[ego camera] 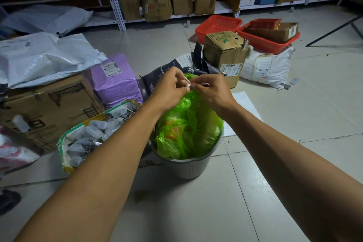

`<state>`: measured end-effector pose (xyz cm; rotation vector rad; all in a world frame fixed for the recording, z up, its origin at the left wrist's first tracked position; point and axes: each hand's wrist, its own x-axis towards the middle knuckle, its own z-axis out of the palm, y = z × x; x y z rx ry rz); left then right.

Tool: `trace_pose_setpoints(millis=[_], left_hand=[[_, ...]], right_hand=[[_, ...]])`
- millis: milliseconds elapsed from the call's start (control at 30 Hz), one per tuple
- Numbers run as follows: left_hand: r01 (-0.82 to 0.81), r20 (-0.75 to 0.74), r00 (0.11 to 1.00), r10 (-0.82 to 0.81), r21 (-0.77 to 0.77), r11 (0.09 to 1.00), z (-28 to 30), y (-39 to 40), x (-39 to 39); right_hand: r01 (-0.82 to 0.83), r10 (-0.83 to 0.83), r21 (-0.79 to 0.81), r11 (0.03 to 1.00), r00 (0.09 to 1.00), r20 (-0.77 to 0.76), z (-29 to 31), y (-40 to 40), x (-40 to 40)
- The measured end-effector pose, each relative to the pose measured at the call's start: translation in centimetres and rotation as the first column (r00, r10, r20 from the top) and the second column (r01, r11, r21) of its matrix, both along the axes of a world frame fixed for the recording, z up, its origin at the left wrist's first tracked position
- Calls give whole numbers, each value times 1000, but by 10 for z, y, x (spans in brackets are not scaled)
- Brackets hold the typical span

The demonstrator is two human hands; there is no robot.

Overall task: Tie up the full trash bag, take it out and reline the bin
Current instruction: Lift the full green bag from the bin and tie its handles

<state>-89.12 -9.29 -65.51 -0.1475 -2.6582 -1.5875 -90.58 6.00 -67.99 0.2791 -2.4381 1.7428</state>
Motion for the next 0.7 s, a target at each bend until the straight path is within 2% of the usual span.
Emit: trace_pose_setpoints(millis=[200, 367, 700], left_hand=[[-30, -59, 998, 26, -54, 998, -2, 2, 3], [-158, -155, 978, 138, -124, 980, 1, 0, 2], [-151, -175, 976, 128, -126, 980, -3, -2, 1]], right_hand=[[-13, 18, 176, 984, 999, -28, -1, 2, 1], [24, 4, 302, 953, 996, -92, 1, 3, 4], [75, -75, 23, 997, 997, -27, -2, -3, 2]])
